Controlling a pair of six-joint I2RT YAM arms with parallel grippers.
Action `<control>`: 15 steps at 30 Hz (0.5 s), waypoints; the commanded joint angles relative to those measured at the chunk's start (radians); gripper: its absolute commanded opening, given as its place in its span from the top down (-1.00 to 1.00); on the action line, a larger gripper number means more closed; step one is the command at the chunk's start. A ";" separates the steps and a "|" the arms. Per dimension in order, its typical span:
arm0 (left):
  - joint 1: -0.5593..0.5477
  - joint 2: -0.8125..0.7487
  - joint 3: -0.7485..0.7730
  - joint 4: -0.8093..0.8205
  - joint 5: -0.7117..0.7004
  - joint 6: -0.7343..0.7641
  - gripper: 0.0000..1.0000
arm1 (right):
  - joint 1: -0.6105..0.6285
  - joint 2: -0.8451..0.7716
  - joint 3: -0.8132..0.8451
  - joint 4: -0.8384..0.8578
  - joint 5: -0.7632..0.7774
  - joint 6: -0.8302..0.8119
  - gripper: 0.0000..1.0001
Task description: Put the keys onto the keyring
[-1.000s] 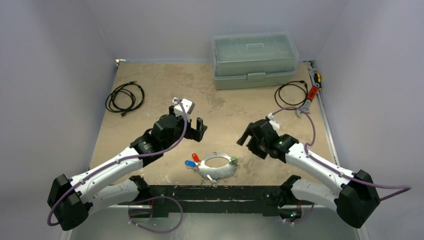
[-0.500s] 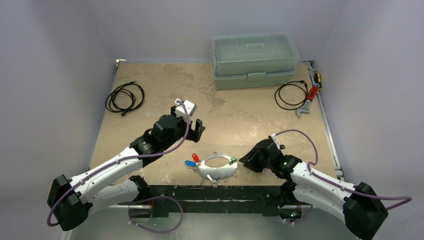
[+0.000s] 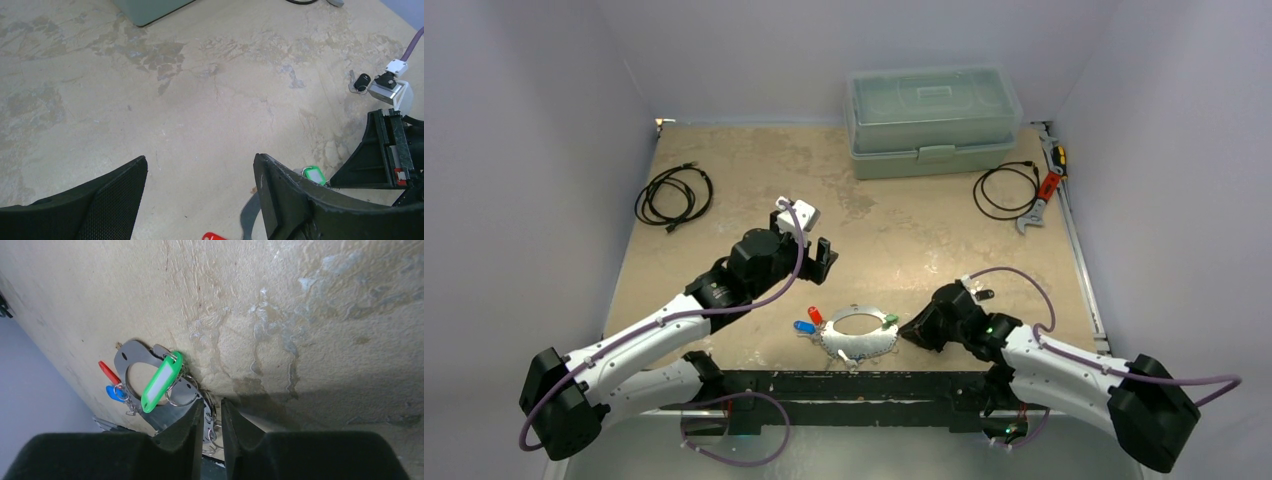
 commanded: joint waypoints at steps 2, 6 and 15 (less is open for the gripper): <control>-0.004 -0.012 0.025 0.040 0.016 0.002 -0.54 | 0.012 0.045 -0.007 -0.010 0.007 0.025 0.57; -0.004 -0.012 0.023 0.040 0.017 0.003 -0.53 | 0.013 0.082 -0.008 0.021 0.003 0.025 0.60; -0.004 -0.010 0.023 0.040 0.017 0.003 -0.53 | 0.013 0.037 0.016 -0.072 0.047 0.025 0.96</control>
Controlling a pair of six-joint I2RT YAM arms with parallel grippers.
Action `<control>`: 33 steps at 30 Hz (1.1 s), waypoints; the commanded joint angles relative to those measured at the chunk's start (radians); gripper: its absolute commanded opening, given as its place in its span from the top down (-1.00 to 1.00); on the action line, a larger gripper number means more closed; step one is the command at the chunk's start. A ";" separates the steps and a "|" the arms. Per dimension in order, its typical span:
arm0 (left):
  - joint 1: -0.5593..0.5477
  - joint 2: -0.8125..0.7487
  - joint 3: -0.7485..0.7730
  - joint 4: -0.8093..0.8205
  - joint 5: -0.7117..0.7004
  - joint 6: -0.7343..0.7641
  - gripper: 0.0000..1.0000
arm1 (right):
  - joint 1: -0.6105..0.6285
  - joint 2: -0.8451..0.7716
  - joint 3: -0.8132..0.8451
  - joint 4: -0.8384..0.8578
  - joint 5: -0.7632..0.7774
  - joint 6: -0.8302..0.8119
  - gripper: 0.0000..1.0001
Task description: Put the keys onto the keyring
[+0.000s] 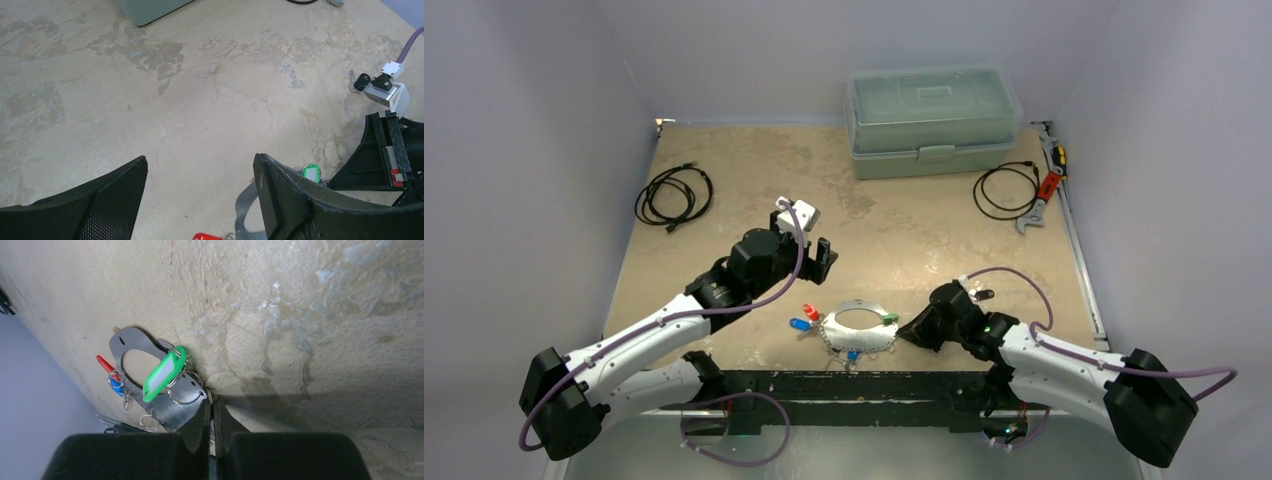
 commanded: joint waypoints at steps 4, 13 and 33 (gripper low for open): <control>-0.004 -0.005 0.024 0.039 0.016 0.003 -0.52 | 0.002 -0.035 0.032 -0.180 0.084 -0.008 1.00; -0.004 0.001 0.026 0.036 0.019 0.003 -0.51 | 0.002 -0.020 0.102 -0.238 0.101 -0.087 0.73; -0.004 -0.023 0.011 0.051 0.036 0.029 -0.50 | 0.002 -0.075 0.210 -0.310 0.122 -0.162 1.00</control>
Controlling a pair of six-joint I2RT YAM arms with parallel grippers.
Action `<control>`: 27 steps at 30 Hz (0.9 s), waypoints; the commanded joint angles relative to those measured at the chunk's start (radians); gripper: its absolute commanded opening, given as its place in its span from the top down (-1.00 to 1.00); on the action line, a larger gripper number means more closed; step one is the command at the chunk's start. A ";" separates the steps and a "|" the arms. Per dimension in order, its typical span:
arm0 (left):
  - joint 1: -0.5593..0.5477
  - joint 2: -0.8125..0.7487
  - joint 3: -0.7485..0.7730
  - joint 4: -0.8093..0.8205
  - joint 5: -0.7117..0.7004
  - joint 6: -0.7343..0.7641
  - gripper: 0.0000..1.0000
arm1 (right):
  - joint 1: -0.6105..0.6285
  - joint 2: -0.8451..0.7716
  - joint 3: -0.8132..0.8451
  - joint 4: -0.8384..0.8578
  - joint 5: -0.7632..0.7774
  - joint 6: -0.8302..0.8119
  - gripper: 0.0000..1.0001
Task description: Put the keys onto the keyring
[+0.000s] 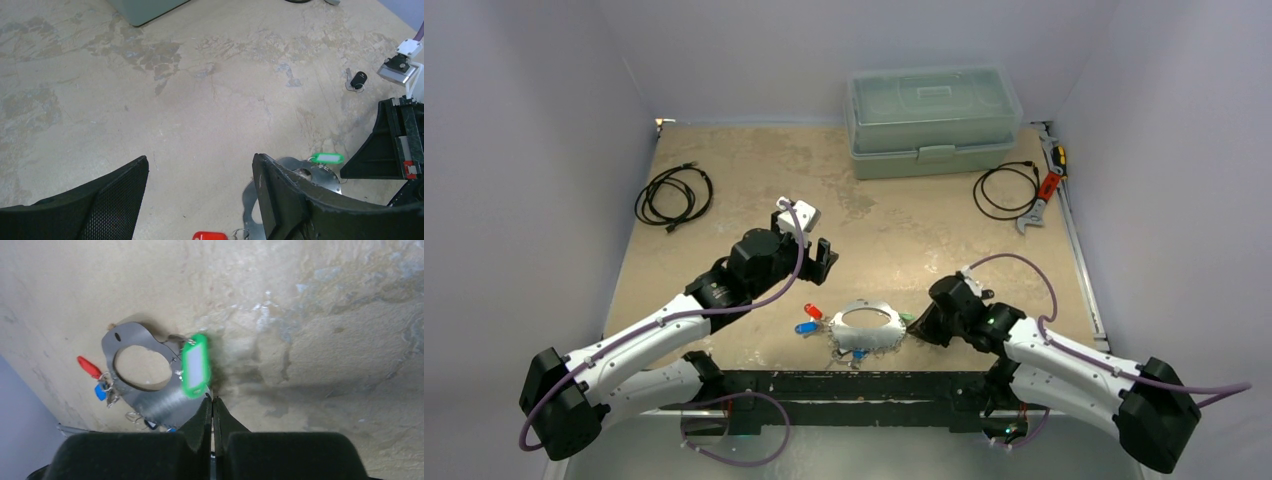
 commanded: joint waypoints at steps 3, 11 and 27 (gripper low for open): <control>-0.003 -0.065 -0.026 0.106 0.056 0.059 -0.50 | 0.002 -0.018 0.147 -0.021 0.005 -0.091 1.00; -0.004 -0.195 -0.106 0.225 0.107 0.154 -0.50 | 0.002 0.052 0.270 0.068 -0.146 -0.221 1.00; -0.003 -0.363 -0.137 0.222 0.442 0.485 -0.53 | 0.002 0.262 0.784 -0.204 -0.275 -0.828 1.00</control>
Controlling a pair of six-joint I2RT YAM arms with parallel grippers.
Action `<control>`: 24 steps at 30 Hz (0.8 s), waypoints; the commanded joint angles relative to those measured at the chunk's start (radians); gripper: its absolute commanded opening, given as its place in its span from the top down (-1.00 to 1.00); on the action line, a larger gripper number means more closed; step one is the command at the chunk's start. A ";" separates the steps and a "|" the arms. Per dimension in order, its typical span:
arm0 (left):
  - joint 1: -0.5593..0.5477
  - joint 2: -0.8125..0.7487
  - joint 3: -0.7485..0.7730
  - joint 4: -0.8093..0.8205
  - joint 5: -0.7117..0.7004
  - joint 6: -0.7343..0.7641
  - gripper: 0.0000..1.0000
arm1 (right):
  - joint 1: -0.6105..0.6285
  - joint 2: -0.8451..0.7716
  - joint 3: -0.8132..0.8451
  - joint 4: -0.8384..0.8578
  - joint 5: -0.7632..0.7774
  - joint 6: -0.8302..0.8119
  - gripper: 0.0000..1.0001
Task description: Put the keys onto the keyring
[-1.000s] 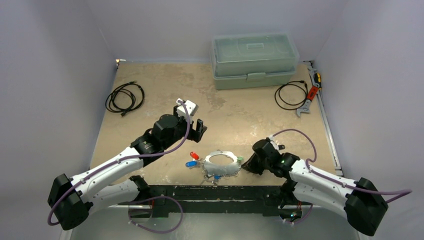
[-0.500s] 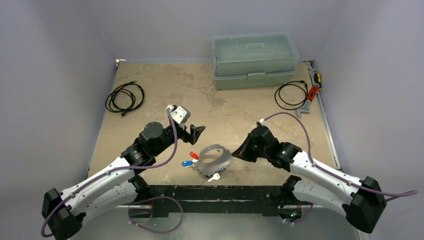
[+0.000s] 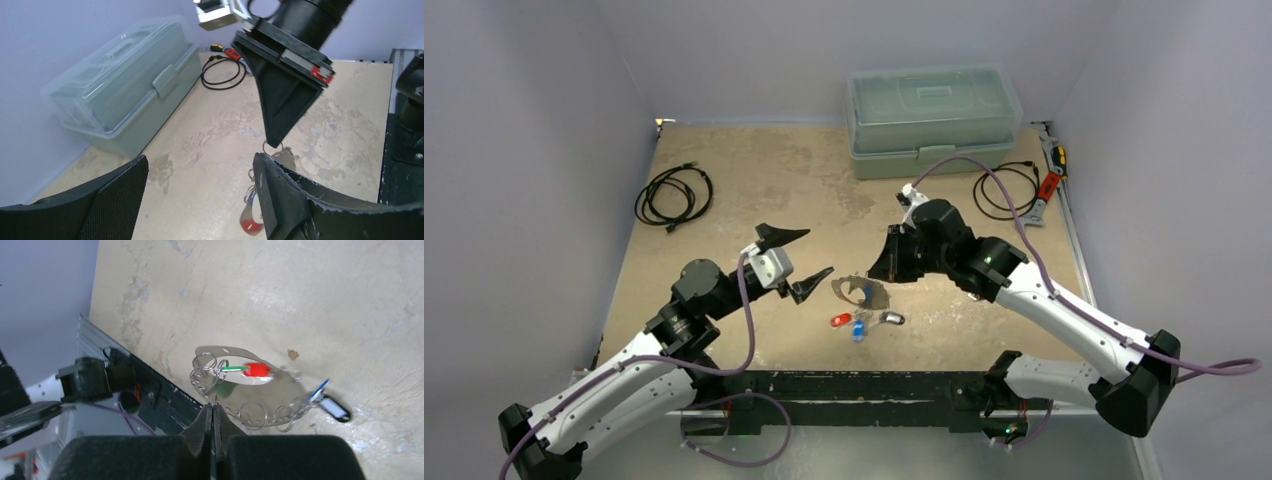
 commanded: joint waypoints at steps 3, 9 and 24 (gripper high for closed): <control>-0.004 -0.034 -0.011 0.002 0.147 0.152 -0.55 | 0.003 0.059 0.205 -0.132 -0.114 -0.312 1.00; -0.004 0.006 0.028 -0.039 0.231 0.144 -0.45 | 0.029 0.059 0.283 -0.143 -0.186 -0.508 1.00; -0.003 0.104 0.063 0.057 0.445 0.011 0.05 | 0.073 -0.111 0.169 0.091 -0.275 -0.829 1.00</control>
